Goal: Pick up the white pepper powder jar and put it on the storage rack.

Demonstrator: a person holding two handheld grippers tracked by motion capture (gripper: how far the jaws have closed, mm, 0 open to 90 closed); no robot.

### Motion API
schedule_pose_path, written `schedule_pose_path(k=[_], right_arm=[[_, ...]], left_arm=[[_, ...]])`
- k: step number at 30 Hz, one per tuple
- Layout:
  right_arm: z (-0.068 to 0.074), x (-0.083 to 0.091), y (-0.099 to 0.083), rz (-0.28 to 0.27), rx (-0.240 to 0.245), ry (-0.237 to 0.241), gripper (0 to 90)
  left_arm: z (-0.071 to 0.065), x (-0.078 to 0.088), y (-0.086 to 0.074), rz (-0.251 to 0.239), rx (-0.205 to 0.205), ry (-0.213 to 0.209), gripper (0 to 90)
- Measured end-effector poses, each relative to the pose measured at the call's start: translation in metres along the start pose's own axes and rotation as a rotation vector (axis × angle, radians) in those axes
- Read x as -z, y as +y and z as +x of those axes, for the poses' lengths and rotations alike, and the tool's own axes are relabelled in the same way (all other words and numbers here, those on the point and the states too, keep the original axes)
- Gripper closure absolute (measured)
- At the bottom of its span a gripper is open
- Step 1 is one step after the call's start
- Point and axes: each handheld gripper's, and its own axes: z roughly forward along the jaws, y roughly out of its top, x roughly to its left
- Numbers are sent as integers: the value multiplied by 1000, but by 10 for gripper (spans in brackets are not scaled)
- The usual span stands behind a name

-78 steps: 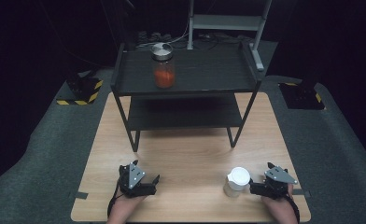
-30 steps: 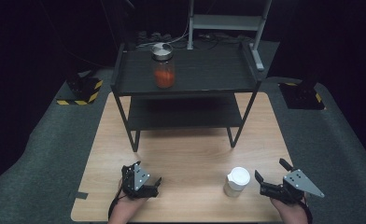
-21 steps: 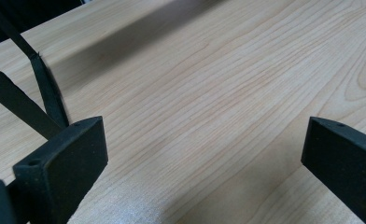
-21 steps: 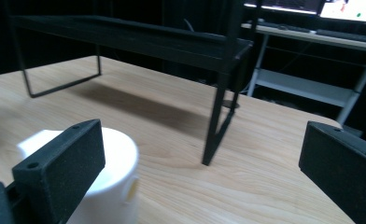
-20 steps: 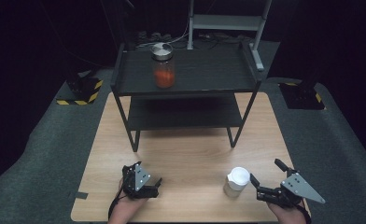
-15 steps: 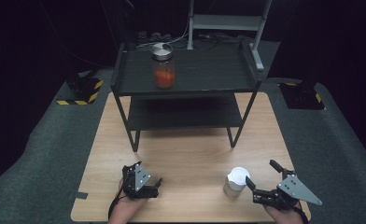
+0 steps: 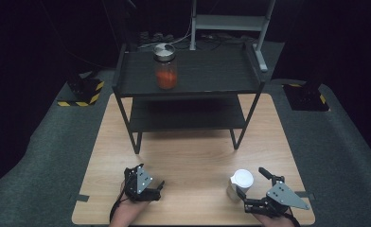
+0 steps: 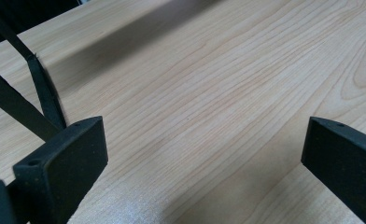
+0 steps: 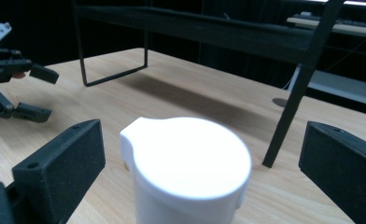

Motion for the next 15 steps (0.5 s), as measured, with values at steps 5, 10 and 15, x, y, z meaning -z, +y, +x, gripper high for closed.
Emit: schedule_pose_path(k=[5, 10, 15], right_arm=[[-2, -4, -5, 9, -13, 14, 1], [-4, -9, -8, 33, -13, 24, 30], [-7, -14, -14, 50, -38, 42, 63]], left_arm=[[0, 0, 0, 2, -1, 0, 6], [-1, 0, 1, 4, -1, 2, 6], [-1, 0, 0, 3, -2, 3, 6]])
